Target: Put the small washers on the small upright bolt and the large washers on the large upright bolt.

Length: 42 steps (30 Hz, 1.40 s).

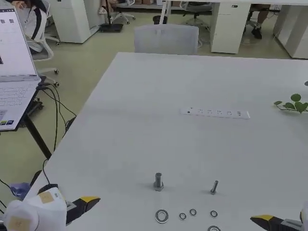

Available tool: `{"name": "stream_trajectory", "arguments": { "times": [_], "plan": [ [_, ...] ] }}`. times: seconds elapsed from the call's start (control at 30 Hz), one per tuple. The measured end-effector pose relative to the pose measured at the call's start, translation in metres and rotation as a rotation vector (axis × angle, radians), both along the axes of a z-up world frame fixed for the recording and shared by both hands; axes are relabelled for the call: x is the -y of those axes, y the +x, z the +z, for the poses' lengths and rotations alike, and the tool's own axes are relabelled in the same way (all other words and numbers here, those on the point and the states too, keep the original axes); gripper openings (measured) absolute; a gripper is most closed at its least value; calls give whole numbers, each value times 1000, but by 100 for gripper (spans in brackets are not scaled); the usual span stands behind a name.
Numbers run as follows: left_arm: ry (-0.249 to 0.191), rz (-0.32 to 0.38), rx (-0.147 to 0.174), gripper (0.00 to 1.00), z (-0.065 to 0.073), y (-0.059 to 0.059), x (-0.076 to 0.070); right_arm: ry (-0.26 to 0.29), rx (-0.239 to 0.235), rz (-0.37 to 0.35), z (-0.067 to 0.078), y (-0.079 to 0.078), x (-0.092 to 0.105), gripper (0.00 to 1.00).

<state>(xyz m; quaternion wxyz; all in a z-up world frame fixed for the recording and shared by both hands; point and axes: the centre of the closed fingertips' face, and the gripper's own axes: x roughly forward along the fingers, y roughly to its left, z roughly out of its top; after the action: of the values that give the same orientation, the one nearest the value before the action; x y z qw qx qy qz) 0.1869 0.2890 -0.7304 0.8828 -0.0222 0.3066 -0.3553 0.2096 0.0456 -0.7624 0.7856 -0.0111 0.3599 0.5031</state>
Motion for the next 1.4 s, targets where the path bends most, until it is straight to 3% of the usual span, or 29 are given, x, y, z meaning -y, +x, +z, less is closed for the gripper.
{"name": "stream_trajectory", "arguments": {
  "times": [0.17,0.3,0.33,0.43,0.53,0.73,0.87,0.93,1.0,1.03,1.4],
  "plan": [
    [10,0,13,90,2,0,2,-100,55,63,-7,1,1,79],
    [-10,26,18,89,5,-1,1,-119,55,96,-7,2,-7,78],
    [-12,28,12,89,2,-3,1,-147,65,111,-8,4,-7,78],
    [2,22,11,89,-2,-6,2,-152,82,130,-2,9,-13,76],
    [-20,49,17,91,-1,-5,0,-181,101,156,-1,18,-17,74],
    [-6,29,38,93,1,-4,1,-239,120,226,-6,24,-24,72],
    [28,-2,45,93,0,-2,1,-304,129,286,-18,23,-24,70],
    [61,-31,54,93,-3,-3,1,-333,140,314,-23,22,-24,70],
    [104,-69,42,93,-10,-6,4,-374,145,349,-31,20,-22,70],
    [105,-74,46,93,-10,-6,7,-400,155,373,-36,19,-21,70],
    [107,-115,68,92,-5,-2,12,-459,158,444,-59,23,-26,67]
  ]
}}
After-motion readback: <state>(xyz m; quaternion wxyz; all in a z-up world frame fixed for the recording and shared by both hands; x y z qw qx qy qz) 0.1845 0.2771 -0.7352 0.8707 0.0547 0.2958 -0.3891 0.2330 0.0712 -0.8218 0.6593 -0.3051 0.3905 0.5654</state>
